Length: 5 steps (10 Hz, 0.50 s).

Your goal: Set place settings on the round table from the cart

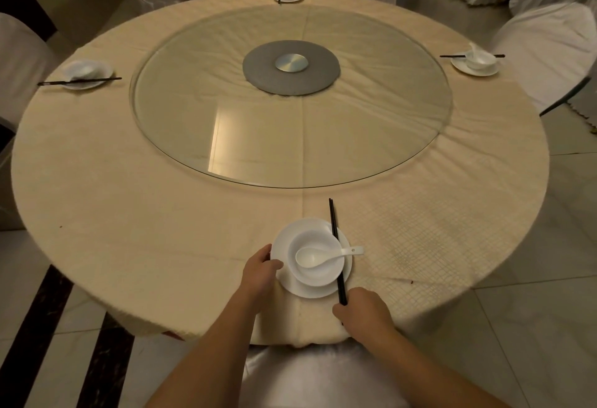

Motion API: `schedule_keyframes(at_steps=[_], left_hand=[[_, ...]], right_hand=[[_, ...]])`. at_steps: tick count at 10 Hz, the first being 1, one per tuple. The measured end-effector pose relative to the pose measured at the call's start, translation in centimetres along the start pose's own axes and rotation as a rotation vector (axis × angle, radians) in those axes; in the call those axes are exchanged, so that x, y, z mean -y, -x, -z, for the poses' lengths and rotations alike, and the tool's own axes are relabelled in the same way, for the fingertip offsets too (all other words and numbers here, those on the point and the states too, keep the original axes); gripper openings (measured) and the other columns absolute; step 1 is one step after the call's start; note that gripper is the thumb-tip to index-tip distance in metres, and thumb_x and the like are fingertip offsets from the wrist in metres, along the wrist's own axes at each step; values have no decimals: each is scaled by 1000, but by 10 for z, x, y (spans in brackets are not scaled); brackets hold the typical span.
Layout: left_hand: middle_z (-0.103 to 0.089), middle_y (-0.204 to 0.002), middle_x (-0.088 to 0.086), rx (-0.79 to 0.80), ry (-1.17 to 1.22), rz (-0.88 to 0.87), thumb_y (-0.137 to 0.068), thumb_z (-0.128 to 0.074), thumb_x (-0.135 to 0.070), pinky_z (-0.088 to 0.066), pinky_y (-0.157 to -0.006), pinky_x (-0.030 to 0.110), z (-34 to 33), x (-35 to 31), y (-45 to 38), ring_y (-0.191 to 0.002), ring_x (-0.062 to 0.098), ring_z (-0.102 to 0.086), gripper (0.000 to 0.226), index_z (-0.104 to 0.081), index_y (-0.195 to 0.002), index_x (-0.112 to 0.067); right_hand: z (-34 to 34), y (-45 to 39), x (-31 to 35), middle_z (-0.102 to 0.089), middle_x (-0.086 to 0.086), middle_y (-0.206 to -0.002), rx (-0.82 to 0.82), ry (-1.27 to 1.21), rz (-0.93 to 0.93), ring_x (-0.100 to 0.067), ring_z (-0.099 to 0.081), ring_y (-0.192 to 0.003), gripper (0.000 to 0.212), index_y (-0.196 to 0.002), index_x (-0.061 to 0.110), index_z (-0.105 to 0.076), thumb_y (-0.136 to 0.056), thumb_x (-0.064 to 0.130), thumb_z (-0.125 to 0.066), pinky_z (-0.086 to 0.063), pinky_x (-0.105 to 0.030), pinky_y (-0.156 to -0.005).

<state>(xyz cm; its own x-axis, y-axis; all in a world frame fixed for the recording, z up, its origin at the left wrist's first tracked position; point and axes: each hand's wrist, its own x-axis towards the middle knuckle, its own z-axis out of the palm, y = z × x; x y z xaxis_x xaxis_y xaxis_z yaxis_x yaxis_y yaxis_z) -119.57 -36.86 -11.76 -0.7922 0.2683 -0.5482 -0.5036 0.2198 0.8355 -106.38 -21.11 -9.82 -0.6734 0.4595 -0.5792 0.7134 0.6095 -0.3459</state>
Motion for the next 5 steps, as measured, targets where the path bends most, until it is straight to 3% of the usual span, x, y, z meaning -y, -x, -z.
schedule_keyframes(at_steps=[2,3,4,5], left_hand=[[-71,-107,-2,-20,-10,26,-81,-54,1,-49,-80,31,2,2,-4,-107,22,-62,39,-71,-103,-26],[-62,-125,-1,-84,17,82,-87,-54,-2,-49,-92,36,2,1,-7,-117,27,-57,44,-62,-127,-17],[-49,-145,14,-190,-135,68,-90,-49,-8,-40,-110,46,2,-1,-4,-131,35,-48,51,-48,-141,-4],[-49,-143,13,-358,-444,-78,-91,-46,-12,-40,-104,38,8,-15,3,-128,30,-50,51,-48,-142,-9]], right_hand=[[1,0,-1,-63,3,-68,-20,-112,-24,-13,-57,-62,31,-63,19,-52,-85,40,-57,-33,-24,-49],[7,0,-4,-52,6,-56,-67,-107,-38,-9,-46,-51,39,-58,18,-47,-86,43,-57,-28,-24,-46],[14,2,-9,-46,4,-59,-113,-91,-74,-11,-43,-54,41,-57,18,-41,-87,43,-55,-27,-25,-48],[28,7,-11,-44,5,-62,-150,-106,-71,-12,-45,-59,40,-59,21,-39,-89,44,-53,-27,-25,-48]])
